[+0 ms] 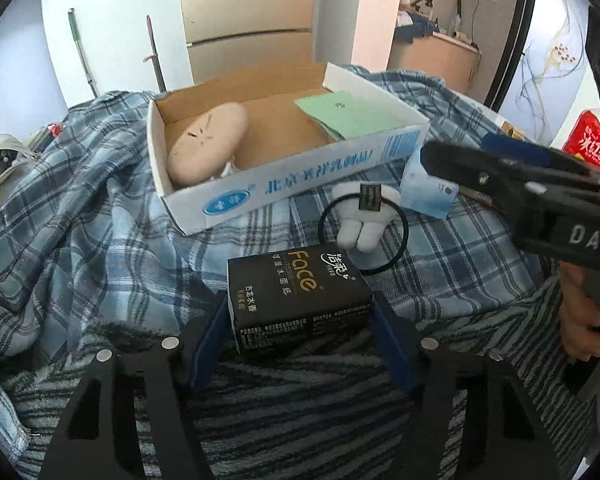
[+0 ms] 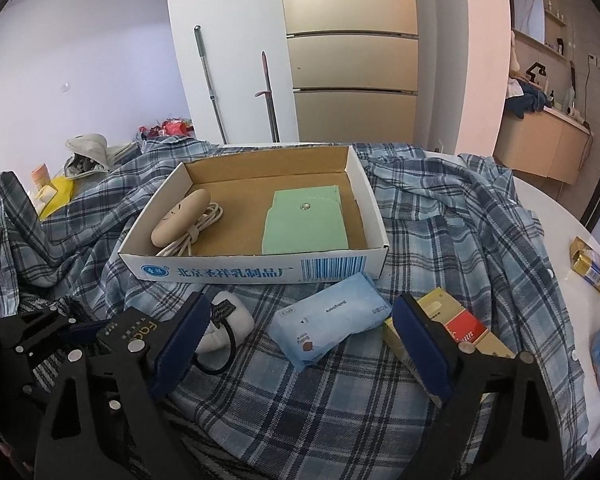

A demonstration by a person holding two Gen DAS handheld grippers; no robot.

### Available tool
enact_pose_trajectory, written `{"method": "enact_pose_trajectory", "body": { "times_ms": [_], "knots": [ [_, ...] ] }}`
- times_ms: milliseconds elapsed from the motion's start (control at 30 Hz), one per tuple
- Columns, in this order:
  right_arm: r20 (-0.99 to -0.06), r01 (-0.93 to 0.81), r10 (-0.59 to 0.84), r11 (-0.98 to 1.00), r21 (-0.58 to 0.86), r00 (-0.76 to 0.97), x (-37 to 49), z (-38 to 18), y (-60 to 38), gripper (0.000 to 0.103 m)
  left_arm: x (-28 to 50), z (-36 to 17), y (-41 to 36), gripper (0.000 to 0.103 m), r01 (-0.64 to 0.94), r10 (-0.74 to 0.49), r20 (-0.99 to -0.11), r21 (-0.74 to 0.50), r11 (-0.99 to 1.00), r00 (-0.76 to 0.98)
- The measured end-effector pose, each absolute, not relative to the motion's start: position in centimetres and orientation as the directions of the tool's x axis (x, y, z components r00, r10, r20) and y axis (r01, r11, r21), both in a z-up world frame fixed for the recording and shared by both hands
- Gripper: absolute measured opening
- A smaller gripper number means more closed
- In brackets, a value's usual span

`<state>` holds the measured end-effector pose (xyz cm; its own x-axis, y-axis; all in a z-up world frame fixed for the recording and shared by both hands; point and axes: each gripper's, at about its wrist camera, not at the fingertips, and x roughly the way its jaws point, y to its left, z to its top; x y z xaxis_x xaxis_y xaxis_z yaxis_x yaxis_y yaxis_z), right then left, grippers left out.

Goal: Organize soft objects
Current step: 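Grasp the black Face box with the left gripper while the right grasps the white earphones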

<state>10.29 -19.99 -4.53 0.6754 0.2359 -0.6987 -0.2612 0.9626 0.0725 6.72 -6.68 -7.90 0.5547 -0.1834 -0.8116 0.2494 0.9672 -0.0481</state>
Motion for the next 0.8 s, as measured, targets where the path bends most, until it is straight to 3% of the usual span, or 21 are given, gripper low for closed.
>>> {"method": "enact_pose_trajectory", "body": {
  "times_ms": [200,500,800],
  "knots": [
    [-0.685,-0.263,0.232,0.963,0.062,0.69,10.0,-4.1,-20.0,0.09,6.8,-7.2,-5.4,0.07,0.211,-0.193,-0.794,-0.084,0.974,0.577],
    [-0.683,-0.355,0.296,0.933,0.058,0.667,9.7,-4.4,-18.5,0.09,5.6,-4.4,-3.7,0.069,0.091,-0.11,-0.661,-0.063,0.994,0.742],
    [-0.765,-0.493,0.316,0.87,-0.002,0.56,10.1,-7.1,-14.4,0.063,5.3,-4.0,-2.6,0.069,0.034,-0.065,-0.642,-0.06,0.998,0.764]
  ]
}}
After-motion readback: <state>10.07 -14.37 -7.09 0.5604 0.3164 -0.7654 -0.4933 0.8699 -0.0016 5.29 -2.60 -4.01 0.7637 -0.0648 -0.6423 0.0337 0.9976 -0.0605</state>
